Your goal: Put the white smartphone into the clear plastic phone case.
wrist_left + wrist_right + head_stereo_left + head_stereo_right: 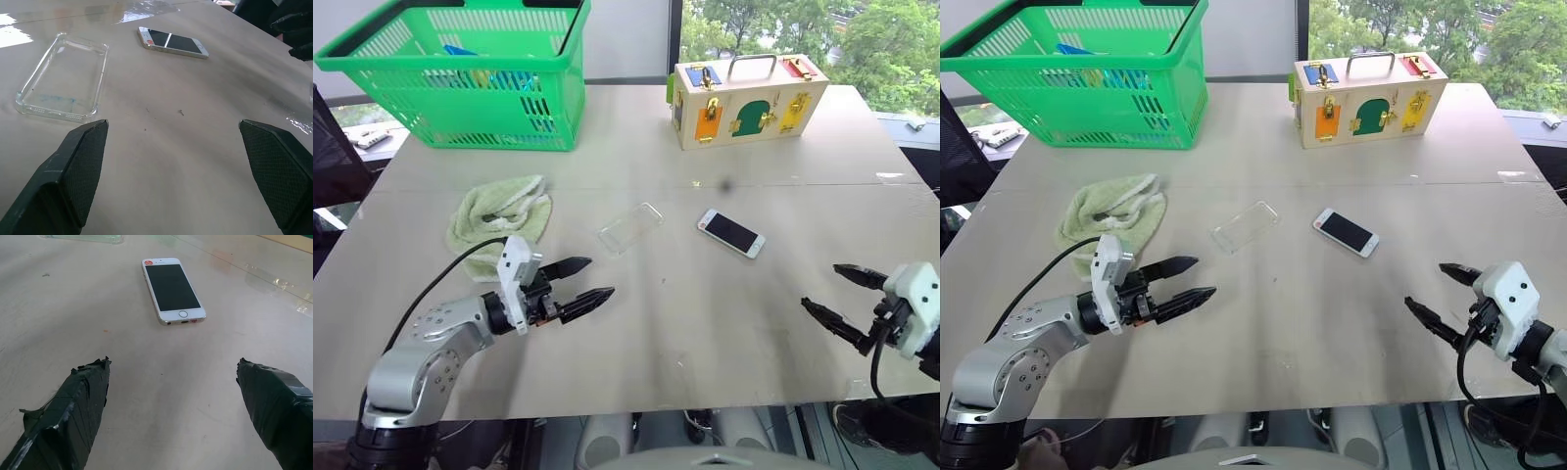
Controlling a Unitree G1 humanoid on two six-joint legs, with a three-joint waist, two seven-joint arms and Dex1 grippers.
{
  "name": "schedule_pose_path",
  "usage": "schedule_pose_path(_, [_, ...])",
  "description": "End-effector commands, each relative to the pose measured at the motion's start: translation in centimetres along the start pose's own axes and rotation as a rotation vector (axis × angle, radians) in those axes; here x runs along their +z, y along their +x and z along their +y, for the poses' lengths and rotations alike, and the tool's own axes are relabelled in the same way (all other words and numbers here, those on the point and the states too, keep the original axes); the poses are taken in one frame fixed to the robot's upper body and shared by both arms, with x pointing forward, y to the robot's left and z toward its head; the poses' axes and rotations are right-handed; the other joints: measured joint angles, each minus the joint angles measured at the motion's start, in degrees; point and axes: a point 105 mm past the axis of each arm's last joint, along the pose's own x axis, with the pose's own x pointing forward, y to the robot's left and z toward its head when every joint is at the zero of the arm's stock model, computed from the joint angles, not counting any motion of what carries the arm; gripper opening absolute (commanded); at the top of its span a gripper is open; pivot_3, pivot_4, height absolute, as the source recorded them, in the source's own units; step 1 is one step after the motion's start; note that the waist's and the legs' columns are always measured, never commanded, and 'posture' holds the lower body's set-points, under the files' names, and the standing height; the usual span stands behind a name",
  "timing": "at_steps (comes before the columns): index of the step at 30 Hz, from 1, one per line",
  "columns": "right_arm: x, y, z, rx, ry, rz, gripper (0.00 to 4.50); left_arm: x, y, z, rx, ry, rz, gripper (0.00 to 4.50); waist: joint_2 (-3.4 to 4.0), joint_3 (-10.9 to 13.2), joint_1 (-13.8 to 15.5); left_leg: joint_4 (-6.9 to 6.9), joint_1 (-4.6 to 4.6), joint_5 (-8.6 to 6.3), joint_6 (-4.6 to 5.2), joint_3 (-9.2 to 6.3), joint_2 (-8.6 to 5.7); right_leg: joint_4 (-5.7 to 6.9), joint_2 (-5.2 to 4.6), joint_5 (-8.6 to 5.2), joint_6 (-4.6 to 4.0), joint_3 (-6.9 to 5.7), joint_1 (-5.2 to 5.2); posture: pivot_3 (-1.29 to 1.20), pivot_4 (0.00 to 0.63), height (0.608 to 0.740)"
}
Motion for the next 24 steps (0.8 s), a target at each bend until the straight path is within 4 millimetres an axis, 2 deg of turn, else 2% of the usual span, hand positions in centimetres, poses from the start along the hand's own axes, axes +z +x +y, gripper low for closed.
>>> schedule_pose_path(1, [1.4,0.2,0.0,-0.007,-0.027,-0.060,4.47,1.4,0.1,-0.3,0.013,0.048,-0.048,4.42,0.00,0.0,0.0,0.00,0.00,0.00,0.00,0.00,0.00,0.00,0.00,0.00,0.00,0.00,0.00,0.00,0.150,0.740])
schedule_pose_path(5, [4.5,1.6,1.9,0.066,-0.040,-0.197,4.47,1.9,0.5,0.6,0.070,0.075,-0.055,4.42,0.01,0.0,-0.1,0.01,0.01,0.00,0.00,0.00,0.01,0.03,0.02,0.00,0.00,0.01,0.00,0.00,0.150,0.740])
schedule_pose_path(11, [7.6,1.9,4.5,0.190,-0.084,-0.324,4.47,3.0,1.0,2.1,0.119,0.132,-0.053,4.42,0.01,0.0,0.1,0.01,-0.07,0.07,0.11,-0.05,0.00,-0.01,0.03,0.00,0.00,-0.07,0.00,0.00,0.150,0.740])
schedule_pose_path(16, [8.2,1.5,6.2,0.288,-0.099,-0.337,4.47,3.3,2.2,4.1,0.188,0.173,0.037,4.42,-0.01,0.0,0.2,0.01,-0.11,0.15,0.26,-0.05,-0.04,-0.06,0.03,0.01,0.01,-0.09,0.00,0.00,0.150,0.740])
schedule_pose_path(20, [8.3,1.3,6.4,0.282,-0.104,-0.333,4.47,3.0,3.6,4.4,0.141,0.202,0.089,4.42,-0.01,0.0,0.2,0.01,-0.12,0.16,0.27,-0.04,-0.06,-0.07,0.23,0.01,0.02,-0.09,0.00,0.00,0.150,0.740])
schedule_pose_path(24, [8.0,1.3,6.7,0.265,-0.105,-0.321,4.47,1.7,5.6,5.0,0.111,0.238,0.175,4.42,-0.01,0.0,0.1,0.01,-0.13,0.16,0.27,-0.05,-0.04,-0.08,0.28,0.01,0.01,-0.07,0.00,0.00,0.150,0.740])
